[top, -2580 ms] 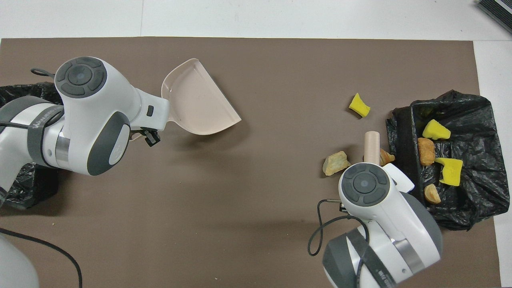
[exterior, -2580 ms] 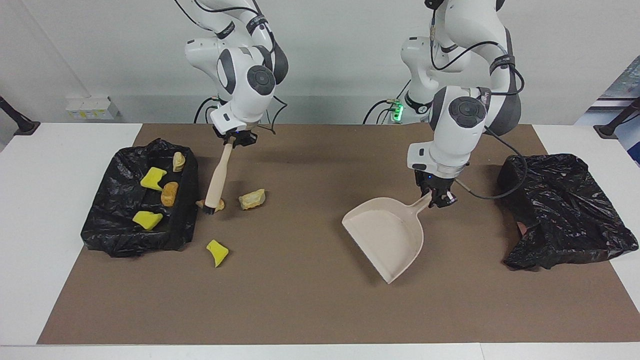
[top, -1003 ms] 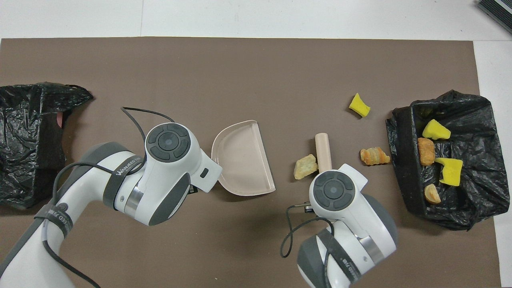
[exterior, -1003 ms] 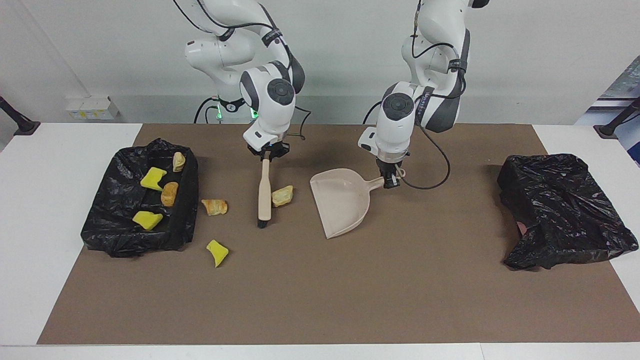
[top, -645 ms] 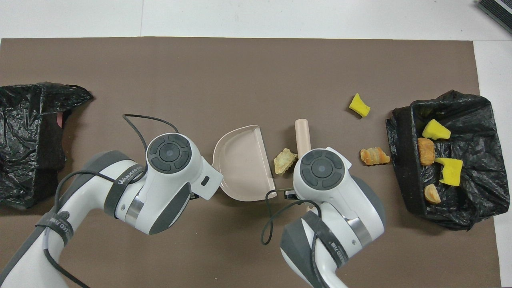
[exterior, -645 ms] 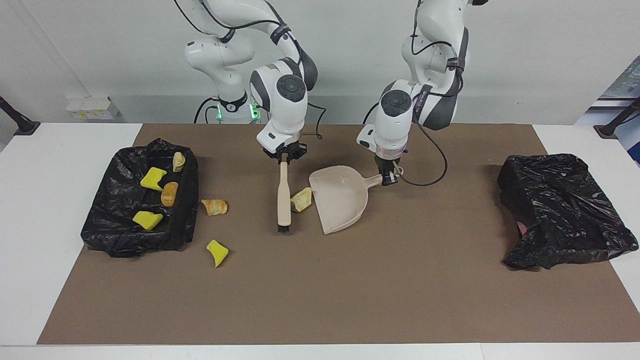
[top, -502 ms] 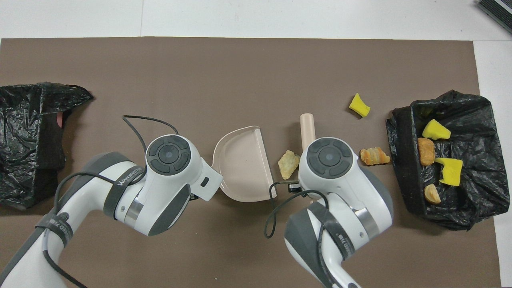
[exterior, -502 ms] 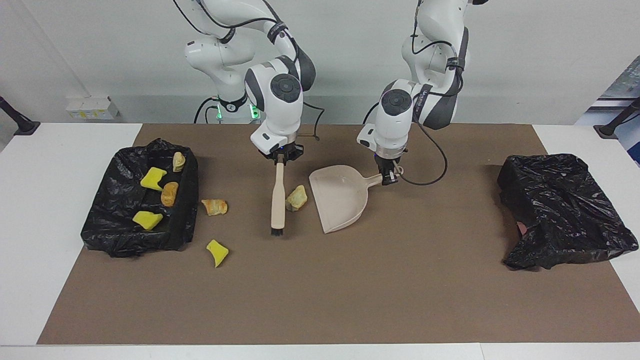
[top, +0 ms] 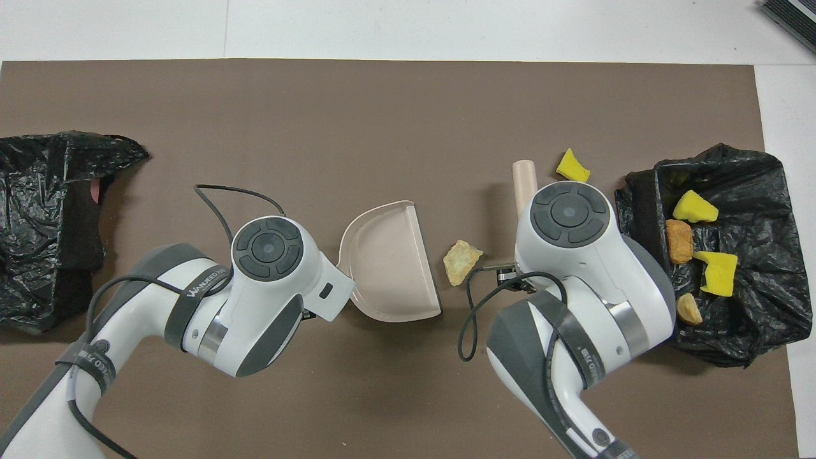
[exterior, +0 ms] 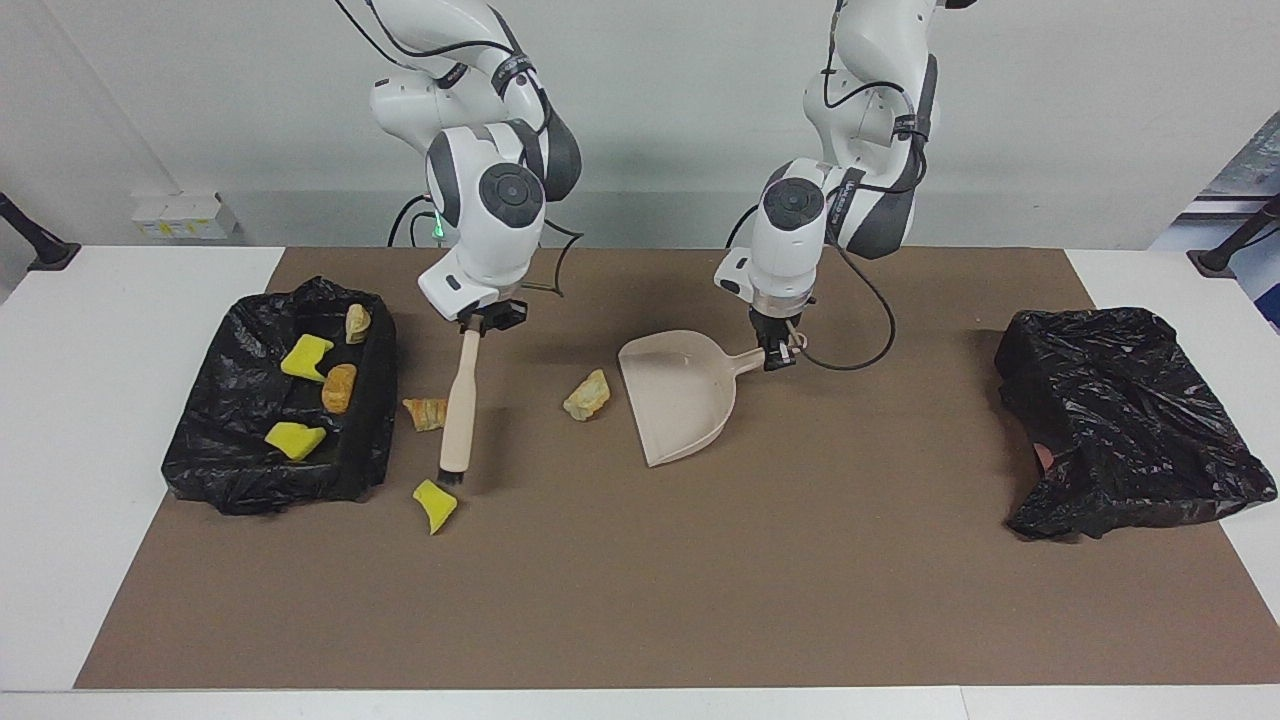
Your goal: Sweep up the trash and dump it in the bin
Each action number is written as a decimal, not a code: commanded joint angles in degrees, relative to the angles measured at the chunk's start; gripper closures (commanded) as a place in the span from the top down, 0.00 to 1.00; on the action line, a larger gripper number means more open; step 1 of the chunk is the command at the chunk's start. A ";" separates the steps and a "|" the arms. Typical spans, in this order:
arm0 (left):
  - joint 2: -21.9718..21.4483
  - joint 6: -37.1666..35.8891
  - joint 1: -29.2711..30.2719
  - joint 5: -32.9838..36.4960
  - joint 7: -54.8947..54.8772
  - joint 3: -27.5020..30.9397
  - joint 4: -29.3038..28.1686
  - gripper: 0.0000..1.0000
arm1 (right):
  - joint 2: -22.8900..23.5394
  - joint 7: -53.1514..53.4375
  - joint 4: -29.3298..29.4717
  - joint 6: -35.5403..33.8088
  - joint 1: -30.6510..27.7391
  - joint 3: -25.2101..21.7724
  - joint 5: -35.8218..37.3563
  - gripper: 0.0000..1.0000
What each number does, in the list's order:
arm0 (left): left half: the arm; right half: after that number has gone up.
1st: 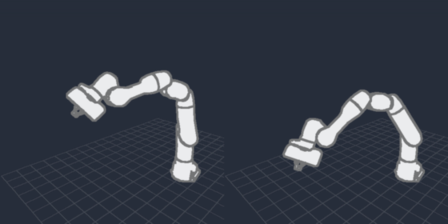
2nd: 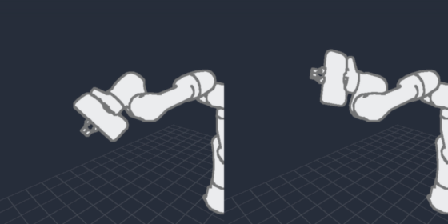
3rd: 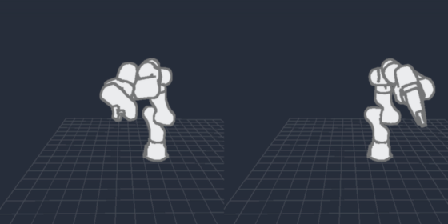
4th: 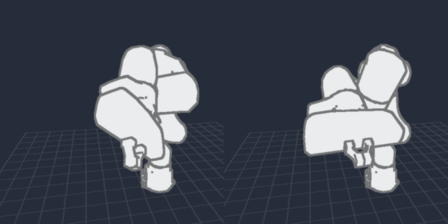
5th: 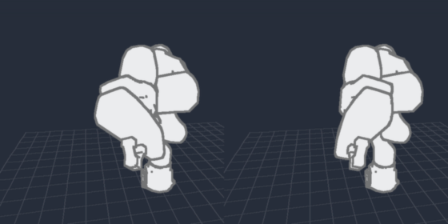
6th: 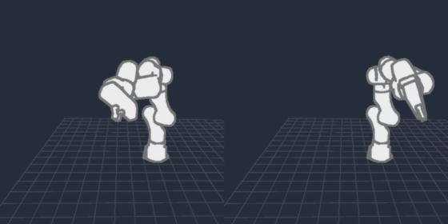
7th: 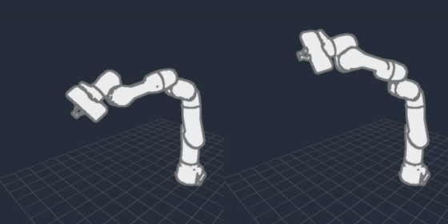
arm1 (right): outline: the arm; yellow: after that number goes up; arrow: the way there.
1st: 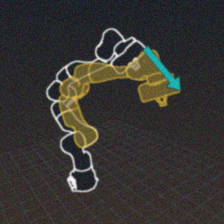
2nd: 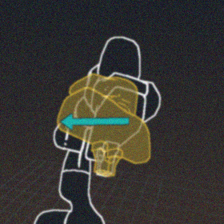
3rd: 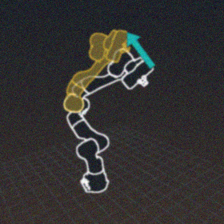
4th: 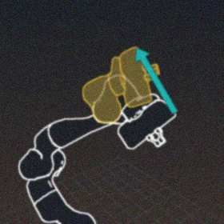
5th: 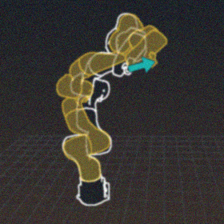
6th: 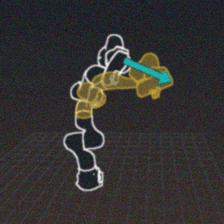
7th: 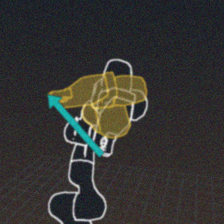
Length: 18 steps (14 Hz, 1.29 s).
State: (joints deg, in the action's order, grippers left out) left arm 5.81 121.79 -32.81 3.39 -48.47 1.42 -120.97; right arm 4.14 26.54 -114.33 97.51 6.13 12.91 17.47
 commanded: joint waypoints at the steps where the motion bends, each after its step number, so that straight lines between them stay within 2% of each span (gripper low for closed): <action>1: -1.94 1.61 -1.21 0.04 0.22 0.78 -2.43 0.00 | -4.65 2.01 -6.67 -0.04 -2.61 0.62 3.79 0.00; 5: -1.94 1.61 -1.21 0.04 0.75 0.69 -2.43 0.00 | -9.67 1.33 -15.02 4.25 -4.28 0.71 7.74 0.00; 7: -1.94 1.61 -1.21 0.04 0.75 0.69 -2.43 0.00 | -11.08 -1.74 -17.32 5.14 -5.07 0.71 8.10 0.00; 11: -1.94 1.52 -1.30 0.04 3.37 0.78 -2.43 0.00 | -12.31 -6.57 -19.87 7.15 -6.74 0.89 8.72 0.00; 14: -1.94 1.43 -1.47 0.04 3.74 0.78 -2.43 0.00 | -11.00 -7.29 -21.46 8.91 -6.22 0.98 7.67 0.00; 16: -1.94 1.25 -1.47 0.04 3.74 0.78 -2.43 0.00 | -10.12 -7.91 -20.76 9.97 -5.78 0.98 3.39 0.00; 18: -1.95 1.17 -1.47 0.04 3.74 0.78 -2.43 0.00 | -7.93 -7.90 -18.48 12.34 -5.17 1.06 -5.04 0.00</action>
State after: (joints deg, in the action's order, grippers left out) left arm 5.74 121.89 -33.04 3.36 -46.15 1.32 -121.19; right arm -5.51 20.77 -134.67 108.00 0.90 13.58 18.31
